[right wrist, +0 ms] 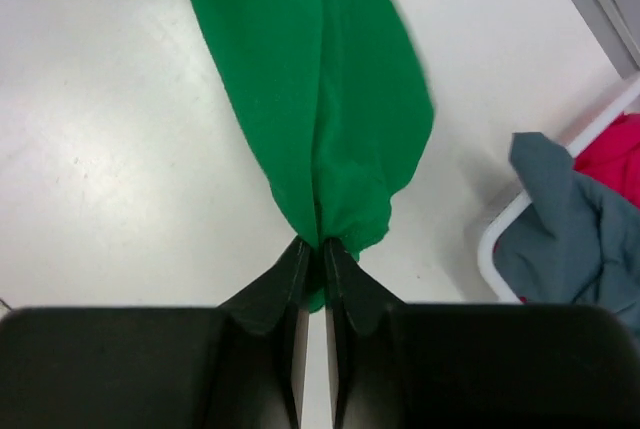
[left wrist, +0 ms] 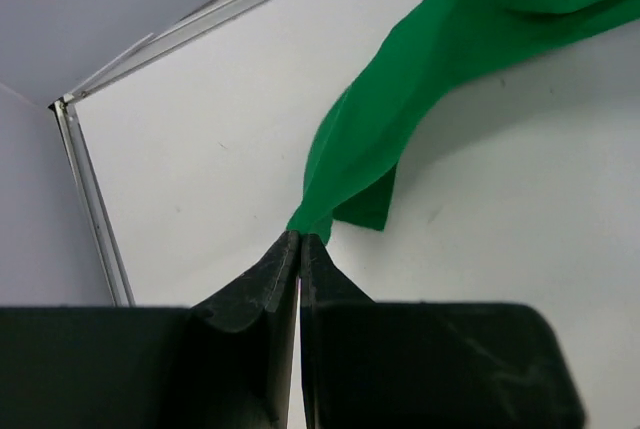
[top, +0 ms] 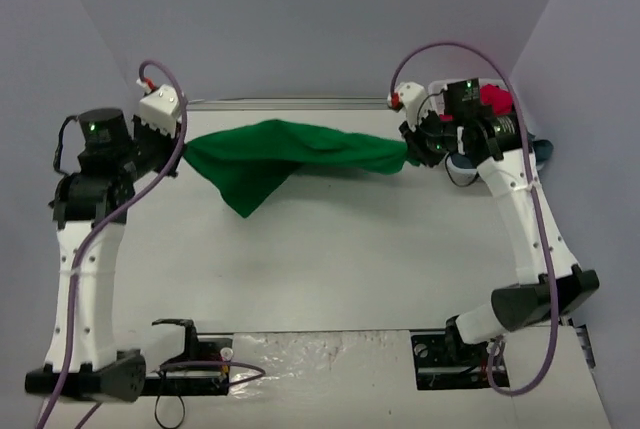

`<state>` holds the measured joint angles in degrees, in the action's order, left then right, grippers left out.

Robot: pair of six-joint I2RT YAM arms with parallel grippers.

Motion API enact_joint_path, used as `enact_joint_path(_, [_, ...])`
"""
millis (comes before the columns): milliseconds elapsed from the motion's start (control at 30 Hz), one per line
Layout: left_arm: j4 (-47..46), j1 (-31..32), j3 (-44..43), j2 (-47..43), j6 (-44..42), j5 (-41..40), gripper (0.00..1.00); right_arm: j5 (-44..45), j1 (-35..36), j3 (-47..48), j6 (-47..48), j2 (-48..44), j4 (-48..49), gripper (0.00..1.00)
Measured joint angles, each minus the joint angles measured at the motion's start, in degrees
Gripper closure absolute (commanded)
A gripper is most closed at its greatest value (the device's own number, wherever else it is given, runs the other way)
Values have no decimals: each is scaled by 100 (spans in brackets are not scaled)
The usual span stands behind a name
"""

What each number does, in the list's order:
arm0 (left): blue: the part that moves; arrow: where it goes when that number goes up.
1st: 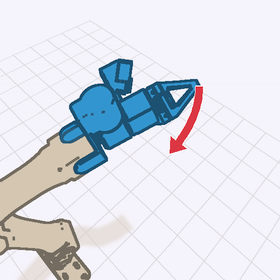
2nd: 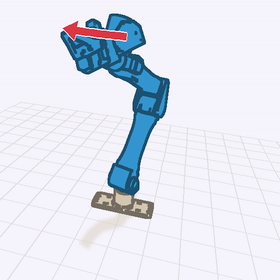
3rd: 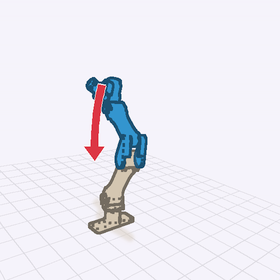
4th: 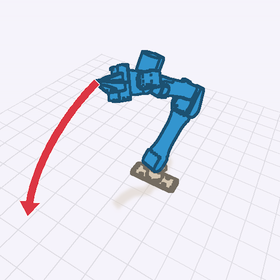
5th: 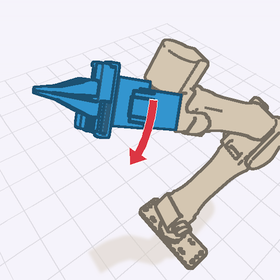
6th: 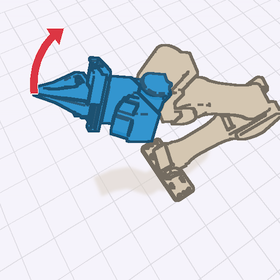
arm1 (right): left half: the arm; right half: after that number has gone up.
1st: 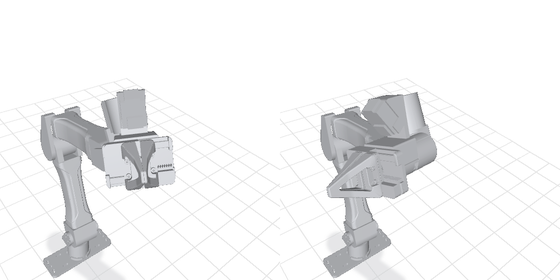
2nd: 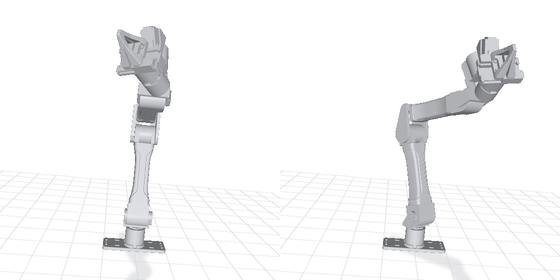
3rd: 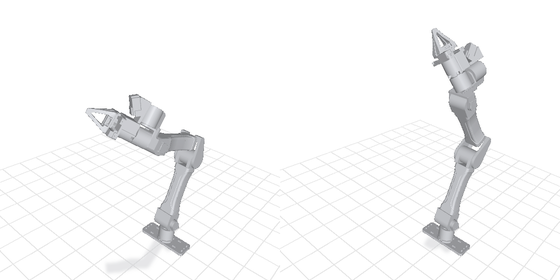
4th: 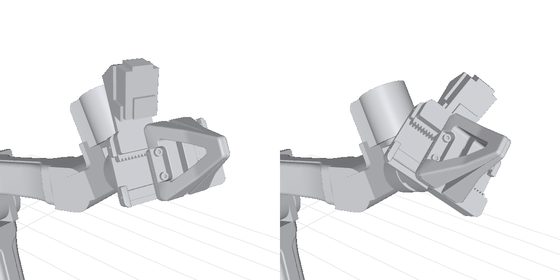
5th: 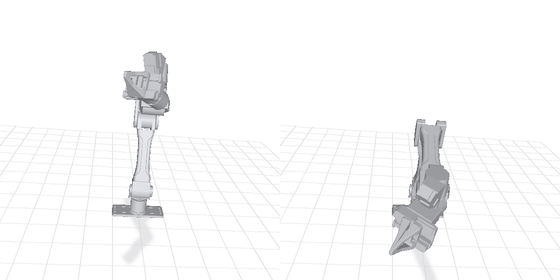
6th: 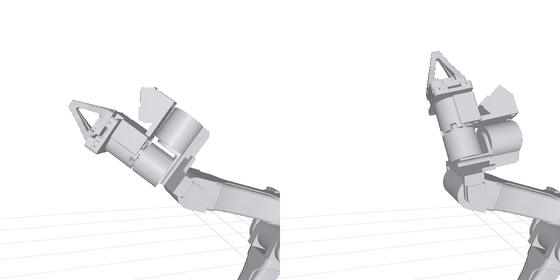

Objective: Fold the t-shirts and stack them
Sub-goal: Flatten out the tshirt

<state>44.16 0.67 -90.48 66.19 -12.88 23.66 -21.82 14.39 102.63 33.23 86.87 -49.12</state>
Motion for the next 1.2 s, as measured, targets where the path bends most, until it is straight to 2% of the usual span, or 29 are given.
enact_joint_path(67, [179, 0, 605, -675, -273, 208, 98, -76, 83, -885, 111, -732, -22, 74])
enact_joint_path(100, [393, 0, 911, -953, -485, 345, 98, -96, 146, -1329, 201, -1064, -114, 46])
enact_joint_path(133, [605, 0, 1198, -1161, -684, 490, 98, -116, 197, -1668, 234, -1292, -225, 33])
enact_joint_path(267, [1480, 0, 2065, -1679, -1443, 997, 98, -195, 374, -2618, 501, -1593, -614, 24])
enact_joint_path(400, [1937, 0, 2332, -1499, -1814, 1235, 98, -267, 369, -2686, 601, -1095, -680, 26])
enact_joint_path(633, [1945, -4, 2334, -1261, -1980, 1462, 98, -656, 466, -2415, 748, 243, -640, 36])
enact_joint_path(933, [1639, -4, 2570, -1185, -1917, 1508, 98, -925, 704, -2269, 929, 1947, -487, 47])
enact_joint_path(1200, [1279, -4, 2782, -1139, -1740, 1504, 98, -802, 420, -1755, 887, 2658, -262, 51])
